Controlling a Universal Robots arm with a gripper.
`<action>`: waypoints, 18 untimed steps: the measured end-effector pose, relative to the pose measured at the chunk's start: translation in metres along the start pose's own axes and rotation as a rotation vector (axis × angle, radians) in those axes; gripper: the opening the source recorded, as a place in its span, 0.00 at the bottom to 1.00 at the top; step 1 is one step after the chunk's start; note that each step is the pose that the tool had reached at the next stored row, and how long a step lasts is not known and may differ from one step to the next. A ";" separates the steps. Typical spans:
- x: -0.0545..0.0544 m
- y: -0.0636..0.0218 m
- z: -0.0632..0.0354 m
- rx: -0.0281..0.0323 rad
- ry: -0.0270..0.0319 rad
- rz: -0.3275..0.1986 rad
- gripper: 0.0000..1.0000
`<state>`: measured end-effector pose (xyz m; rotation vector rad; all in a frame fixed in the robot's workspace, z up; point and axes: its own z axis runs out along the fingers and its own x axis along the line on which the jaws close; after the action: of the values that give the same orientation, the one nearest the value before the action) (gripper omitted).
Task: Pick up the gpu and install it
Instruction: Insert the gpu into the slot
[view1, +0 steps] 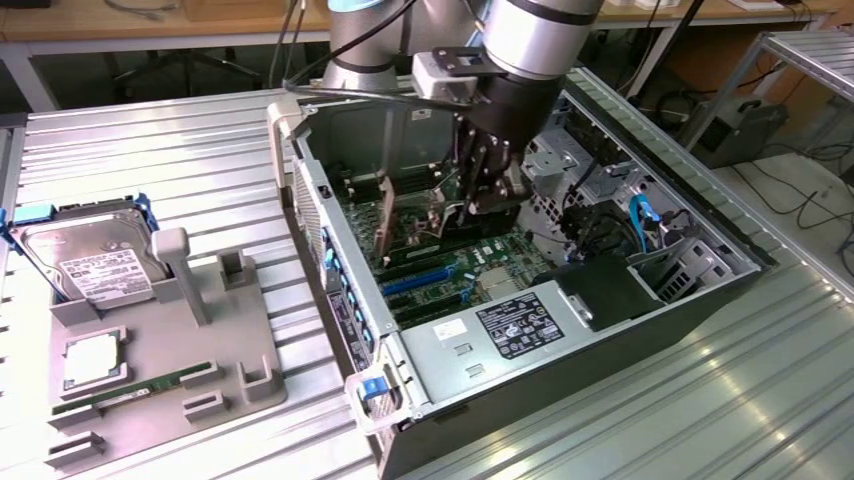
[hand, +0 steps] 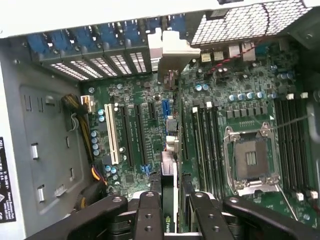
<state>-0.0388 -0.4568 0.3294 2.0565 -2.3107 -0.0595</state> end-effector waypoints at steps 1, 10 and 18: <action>0.000 0.0013 0.0014 -0.0001 -0.0006 -0.003 0.26; 0.005 0.0070 0.0167 -0.0003 -0.0036 -0.057 0.26; 0.006 0.0080 0.0202 -0.0002 -0.0050 -0.065 0.26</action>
<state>-0.0487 -0.4618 0.3098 2.1340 -2.2458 -0.0674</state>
